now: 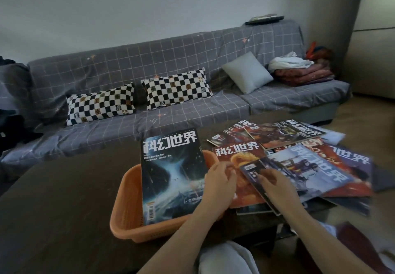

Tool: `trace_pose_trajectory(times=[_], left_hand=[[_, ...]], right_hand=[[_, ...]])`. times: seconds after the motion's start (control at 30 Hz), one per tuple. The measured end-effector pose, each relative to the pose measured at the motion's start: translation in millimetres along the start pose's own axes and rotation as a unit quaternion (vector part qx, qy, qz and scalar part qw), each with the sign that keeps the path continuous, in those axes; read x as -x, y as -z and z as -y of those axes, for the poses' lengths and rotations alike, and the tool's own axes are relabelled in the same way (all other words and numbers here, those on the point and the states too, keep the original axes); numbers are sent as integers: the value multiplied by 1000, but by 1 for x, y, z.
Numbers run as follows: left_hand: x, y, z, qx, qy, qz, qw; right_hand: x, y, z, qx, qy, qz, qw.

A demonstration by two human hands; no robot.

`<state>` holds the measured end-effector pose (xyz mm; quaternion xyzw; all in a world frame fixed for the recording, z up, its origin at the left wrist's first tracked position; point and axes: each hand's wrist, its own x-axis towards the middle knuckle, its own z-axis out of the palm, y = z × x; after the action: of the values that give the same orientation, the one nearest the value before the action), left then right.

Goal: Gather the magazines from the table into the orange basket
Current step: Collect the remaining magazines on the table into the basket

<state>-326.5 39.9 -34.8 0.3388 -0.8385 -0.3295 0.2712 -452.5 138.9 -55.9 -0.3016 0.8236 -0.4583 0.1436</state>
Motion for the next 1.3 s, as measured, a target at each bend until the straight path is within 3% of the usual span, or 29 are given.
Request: trace_pose_trajectory(times=[0.23, 0.6, 0.8, 0.9, 1.07, 1.3], left_hand=[[-41, -70, -22, -56, -3, 146, 988], [-101, -138, -15, -173, 70, 240, 953], [-105, -144, -13, -178, 89, 204, 958], [-96, -143, -20, -174, 116, 208, 955], [-76, -129, -24, -49, 153, 225, 961], [-48, -66, -41, 154, 154, 125, 968]], right_hand=[[-4, 26, -55, -5, -52, -45, 998], [3, 37, -94, 103, -81, -186, 974], [7, 40, -106, -73, -124, -161, 976], [13, 46, -111, -137, -141, -201, 960], [24, 63, -116, -215, -185, -193, 939], [42, 63, -86, -282, -138, -148, 938]])
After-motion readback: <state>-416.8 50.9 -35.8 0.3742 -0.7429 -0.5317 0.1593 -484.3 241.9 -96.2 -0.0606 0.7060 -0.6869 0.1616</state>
